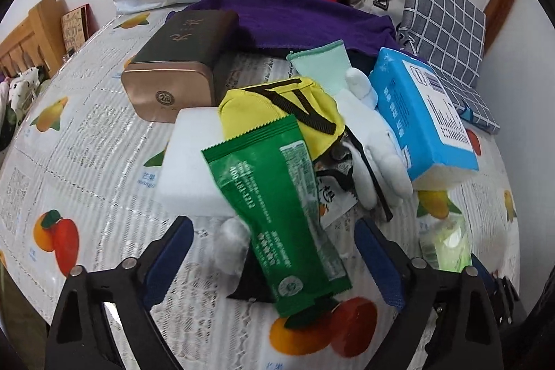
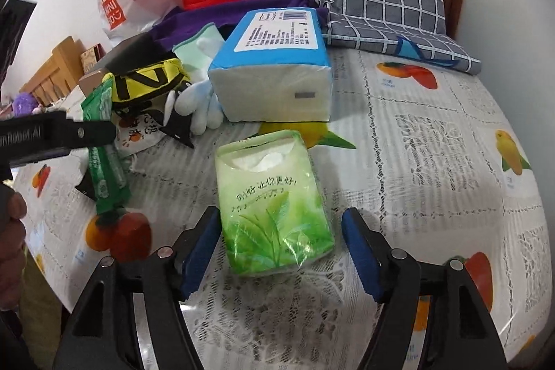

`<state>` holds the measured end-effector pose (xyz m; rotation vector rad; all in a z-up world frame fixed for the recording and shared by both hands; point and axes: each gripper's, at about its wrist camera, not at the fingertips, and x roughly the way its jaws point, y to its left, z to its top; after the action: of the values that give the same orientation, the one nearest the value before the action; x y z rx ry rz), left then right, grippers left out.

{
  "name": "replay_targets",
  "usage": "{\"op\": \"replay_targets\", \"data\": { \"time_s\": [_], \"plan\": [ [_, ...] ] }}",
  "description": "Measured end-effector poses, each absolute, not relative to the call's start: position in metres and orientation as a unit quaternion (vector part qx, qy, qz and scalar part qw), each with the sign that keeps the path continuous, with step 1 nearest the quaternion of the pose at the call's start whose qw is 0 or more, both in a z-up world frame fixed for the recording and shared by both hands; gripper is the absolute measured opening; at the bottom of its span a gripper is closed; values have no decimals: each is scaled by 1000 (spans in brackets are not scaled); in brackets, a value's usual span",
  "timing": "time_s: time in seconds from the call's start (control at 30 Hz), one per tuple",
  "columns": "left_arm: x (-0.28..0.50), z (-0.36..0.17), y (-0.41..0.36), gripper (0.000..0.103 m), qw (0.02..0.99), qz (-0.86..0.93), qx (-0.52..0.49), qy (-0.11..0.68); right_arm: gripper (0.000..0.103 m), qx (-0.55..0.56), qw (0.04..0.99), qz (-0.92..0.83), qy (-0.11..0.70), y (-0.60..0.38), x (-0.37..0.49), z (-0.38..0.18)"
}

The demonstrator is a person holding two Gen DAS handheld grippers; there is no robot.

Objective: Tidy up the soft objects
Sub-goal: 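Grasp the light green leaf-print tissue pack with right tool while left tool grasps dark green sachet, then lower the dark green sachet onto the purple towel with left tool while right tool releases tissue pack there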

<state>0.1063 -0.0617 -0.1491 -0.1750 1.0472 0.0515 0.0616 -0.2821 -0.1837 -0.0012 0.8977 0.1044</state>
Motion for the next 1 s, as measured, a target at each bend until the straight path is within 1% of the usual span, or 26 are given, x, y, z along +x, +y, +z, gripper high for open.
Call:
{"op": "replay_targets", "data": {
  "time_s": [0.07,0.1,0.13,0.17,0.23,0.3,0.33,0.4,0.67,1.0],
  "plan": [
    [110,-153,-62,86,859,28,-89,503,71,-1,900,51,432,-283,62,-183],
    [112,-156,-63,81,856,32,-88,508,71,0,901,52,432,-283,63,-183],
    [114,-158,-63,70,853,34,-86,513,71,0,901,53,431,-284,63,-183],
    [114,-160,-62,63,851,34,-87,517,71,-1,901,54,431,-284,63,-183],
    [113,-159,-57,52,851,37,-97,515,71,-4,901,54,431,-284,63,-183],
    [111,-153,-50,42,852,34,-110,510,67,-7,901,51,430,-284,62,-183],
    [110,-150,-47,41,853,29,-118,508,65,-7,901,49,431,-284,62,-182],
    [107,-142,-38,40,853,16,-135,504,57,-1,900,50,434,-285,62,-181],
    [95,-123,-13,39,861,4,-139,489,56,26,896,42,441,-290,58,-171],
    [98,-102,30,39,869,18,-129,478,56,50,904,36,424,-291,61,-132]
  ]
}}
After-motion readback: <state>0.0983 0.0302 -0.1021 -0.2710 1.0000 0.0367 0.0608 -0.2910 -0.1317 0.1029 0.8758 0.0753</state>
